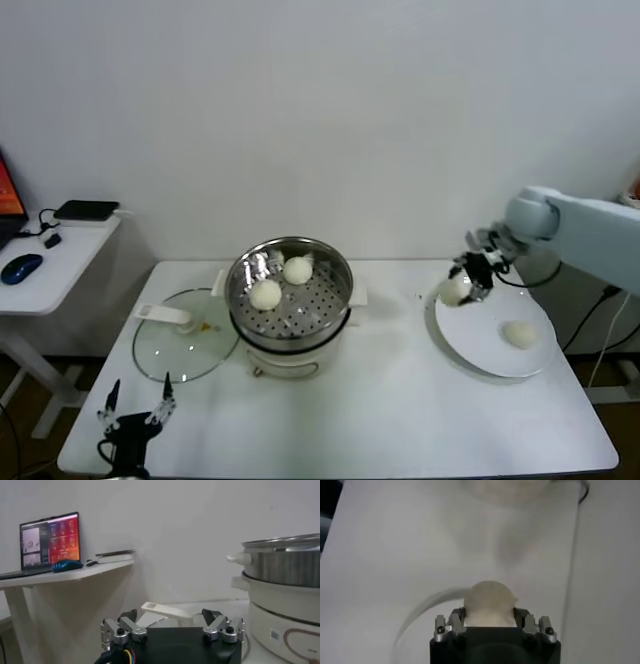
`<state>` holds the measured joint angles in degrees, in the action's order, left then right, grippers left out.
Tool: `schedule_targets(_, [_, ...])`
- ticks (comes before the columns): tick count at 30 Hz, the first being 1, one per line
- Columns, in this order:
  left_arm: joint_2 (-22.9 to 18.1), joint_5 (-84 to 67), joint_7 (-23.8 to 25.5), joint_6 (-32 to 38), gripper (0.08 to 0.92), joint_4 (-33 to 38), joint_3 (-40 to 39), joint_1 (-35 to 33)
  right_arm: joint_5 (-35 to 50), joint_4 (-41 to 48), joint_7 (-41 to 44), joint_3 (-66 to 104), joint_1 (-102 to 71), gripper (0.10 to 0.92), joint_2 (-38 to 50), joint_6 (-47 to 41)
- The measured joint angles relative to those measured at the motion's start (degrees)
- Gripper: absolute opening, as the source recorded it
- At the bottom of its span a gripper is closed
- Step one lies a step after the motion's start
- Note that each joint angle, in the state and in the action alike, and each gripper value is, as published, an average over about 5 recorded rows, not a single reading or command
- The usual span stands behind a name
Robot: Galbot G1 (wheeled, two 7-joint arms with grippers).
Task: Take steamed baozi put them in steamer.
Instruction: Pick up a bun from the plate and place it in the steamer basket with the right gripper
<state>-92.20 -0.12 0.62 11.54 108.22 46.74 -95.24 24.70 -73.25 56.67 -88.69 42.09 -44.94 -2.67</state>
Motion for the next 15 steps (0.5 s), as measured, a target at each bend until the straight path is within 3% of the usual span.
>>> schedule_targets(15, [0.0,-0.2,-0.5,0.2,0.823,0.3,0.2,-0.2,1.5,-5.1,-1.7,1.0,7.2,0.653,-14.6,13.2])
